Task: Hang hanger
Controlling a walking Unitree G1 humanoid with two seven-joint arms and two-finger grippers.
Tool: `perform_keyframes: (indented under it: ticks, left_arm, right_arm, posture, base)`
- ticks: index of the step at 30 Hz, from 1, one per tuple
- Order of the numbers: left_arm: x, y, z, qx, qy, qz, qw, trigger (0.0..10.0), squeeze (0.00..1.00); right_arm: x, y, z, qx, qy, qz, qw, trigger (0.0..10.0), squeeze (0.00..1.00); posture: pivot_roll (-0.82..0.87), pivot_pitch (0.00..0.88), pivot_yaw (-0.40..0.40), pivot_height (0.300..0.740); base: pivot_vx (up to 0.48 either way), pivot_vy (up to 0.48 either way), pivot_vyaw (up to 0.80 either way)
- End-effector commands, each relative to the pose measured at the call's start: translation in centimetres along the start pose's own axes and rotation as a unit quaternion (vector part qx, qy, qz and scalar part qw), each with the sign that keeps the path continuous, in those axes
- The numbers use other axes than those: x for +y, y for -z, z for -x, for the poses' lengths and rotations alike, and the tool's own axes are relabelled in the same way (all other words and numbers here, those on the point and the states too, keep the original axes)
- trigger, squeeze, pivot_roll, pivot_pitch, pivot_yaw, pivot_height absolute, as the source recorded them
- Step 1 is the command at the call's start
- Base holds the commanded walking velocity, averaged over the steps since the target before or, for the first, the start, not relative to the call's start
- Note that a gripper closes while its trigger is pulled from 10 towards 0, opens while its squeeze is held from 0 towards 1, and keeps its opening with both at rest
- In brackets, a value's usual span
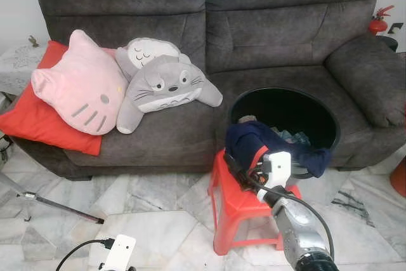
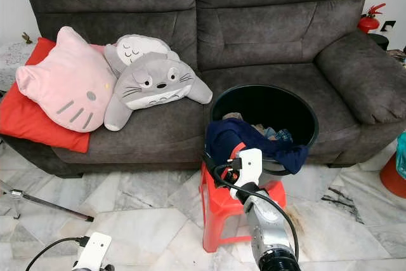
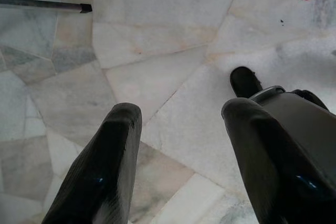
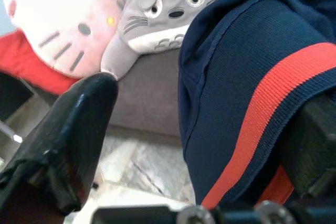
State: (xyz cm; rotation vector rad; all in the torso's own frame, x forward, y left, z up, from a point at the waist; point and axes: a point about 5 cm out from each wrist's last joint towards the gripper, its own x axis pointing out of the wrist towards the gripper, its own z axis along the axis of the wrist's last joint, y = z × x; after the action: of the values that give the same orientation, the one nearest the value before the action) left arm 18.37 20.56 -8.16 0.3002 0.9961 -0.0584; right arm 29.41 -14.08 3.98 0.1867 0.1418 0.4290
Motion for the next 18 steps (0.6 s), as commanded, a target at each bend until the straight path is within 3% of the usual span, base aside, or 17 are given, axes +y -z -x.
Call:
perform_keyframes:
  ticks: [1, 9, 18]
  left_arm:
    - [0.2, 0.5, 0.1, 0.012, -0.003, -0.01, 1.0, 10.0, 0.0]
    - [0.3, 0.5, 0.1, 0.012, -0.002, -0.012, 1.0, 10.0, 0.0]
    - [0.3, 0.5, 0.1, 0.012, -0.003, -0.012, 1.0, 10.0, 0.0]
  right_arm:
    - [-0.2, -0.1, -0.2, 0.01, 0.012, 0.005, 1.0, 10.0, 0.0]
    - [-1.6, -0.3, -1.1, 0.046, 0.095, 0.01, 0.994, 10.0, 0.0]
    - [-0.8, -3.1, -2.2, -0.044, 0.08, -0.01, 0.996, 10.0, 0.0]
  posture:
    - [-0.15, 0.017, 0.074, 0.74]
    - [-0.15, 0.017, 0.076, 0.74]
    - [-0.15, 0.02, 0.073, 0.74]
  base:
    - [0.0, 0.0, 0.0]
    - [0.0, 0.0, 0.0]
    - [0.0, 0.0, 0.0]
